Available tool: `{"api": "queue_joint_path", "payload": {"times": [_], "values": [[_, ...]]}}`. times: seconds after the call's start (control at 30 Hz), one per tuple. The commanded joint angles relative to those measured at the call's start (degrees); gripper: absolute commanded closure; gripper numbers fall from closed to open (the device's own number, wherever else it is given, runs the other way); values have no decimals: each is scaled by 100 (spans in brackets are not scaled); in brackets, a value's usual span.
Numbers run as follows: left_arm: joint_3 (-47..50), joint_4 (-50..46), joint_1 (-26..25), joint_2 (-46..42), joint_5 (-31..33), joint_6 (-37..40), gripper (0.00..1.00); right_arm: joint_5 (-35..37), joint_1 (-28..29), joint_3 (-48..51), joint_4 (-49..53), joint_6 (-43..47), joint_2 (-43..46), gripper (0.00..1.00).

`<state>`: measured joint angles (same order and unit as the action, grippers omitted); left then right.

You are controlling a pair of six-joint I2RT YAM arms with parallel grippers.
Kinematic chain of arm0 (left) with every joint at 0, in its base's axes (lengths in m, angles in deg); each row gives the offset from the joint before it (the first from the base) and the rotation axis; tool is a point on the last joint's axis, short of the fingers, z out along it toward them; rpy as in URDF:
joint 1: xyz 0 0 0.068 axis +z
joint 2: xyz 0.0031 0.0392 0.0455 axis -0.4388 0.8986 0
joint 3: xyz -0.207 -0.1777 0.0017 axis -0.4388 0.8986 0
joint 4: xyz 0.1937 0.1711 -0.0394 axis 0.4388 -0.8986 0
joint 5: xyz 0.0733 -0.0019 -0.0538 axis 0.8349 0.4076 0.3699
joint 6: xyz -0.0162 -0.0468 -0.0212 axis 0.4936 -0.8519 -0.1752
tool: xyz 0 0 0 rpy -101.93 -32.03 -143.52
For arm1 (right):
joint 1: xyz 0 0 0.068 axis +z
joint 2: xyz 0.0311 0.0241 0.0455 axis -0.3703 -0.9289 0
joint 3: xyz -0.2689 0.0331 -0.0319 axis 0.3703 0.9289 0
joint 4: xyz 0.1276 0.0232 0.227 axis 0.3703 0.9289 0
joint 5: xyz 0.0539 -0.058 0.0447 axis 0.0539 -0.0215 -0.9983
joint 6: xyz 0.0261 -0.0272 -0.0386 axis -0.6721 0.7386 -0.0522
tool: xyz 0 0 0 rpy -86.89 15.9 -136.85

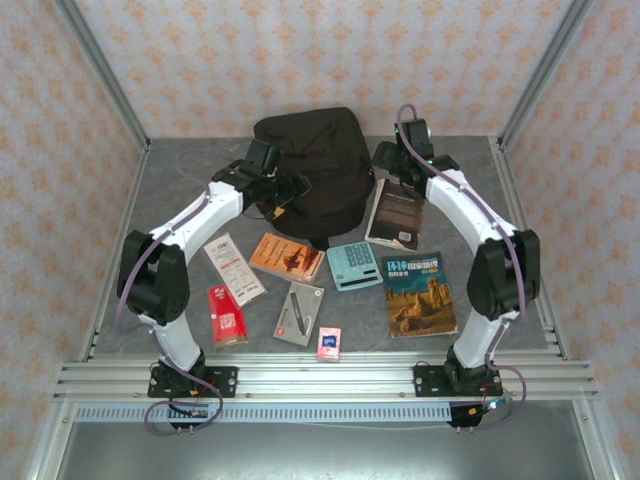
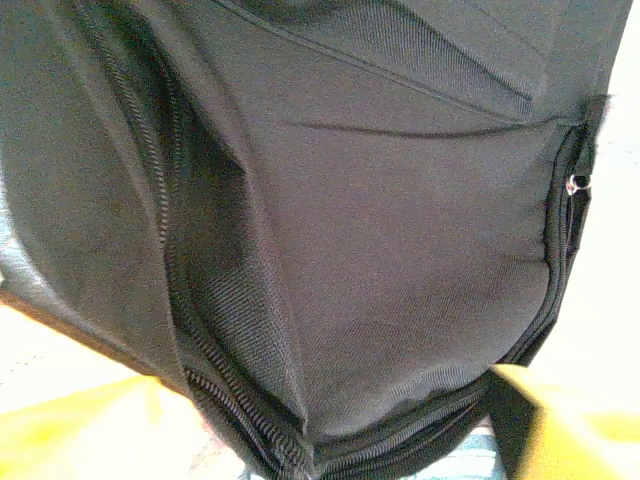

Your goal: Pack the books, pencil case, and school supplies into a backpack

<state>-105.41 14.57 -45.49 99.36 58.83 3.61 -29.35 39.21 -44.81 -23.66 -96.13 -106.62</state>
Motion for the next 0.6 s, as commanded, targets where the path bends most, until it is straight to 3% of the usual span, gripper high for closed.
{"api": "queue_joint_path", "payload": {"times": [0.0, 0.1, 0.2, 0.37, 0.57], "values": [[-43, -509, 31, -1093, 691, 381, 0, 4, 47, 134, 350, -268, 350, 30], [-178, -1116, 32, -1898, 951, 321, 0, -102, 140, 310, 360, -367, 580, 30], [-412, -1567, 30, -2634, 823, -147, 0, -42, 250, 346, 453, -458, 675, 31], [-570, -1470, -86, -3727, 281, -1014, 0, 193, 463, 204, 763, -580, 503, 31], [-544, -1261, -259, -4202, -193, -1749, 0, 413, 546, -280, 1334, -1069, -144, 32]]}}
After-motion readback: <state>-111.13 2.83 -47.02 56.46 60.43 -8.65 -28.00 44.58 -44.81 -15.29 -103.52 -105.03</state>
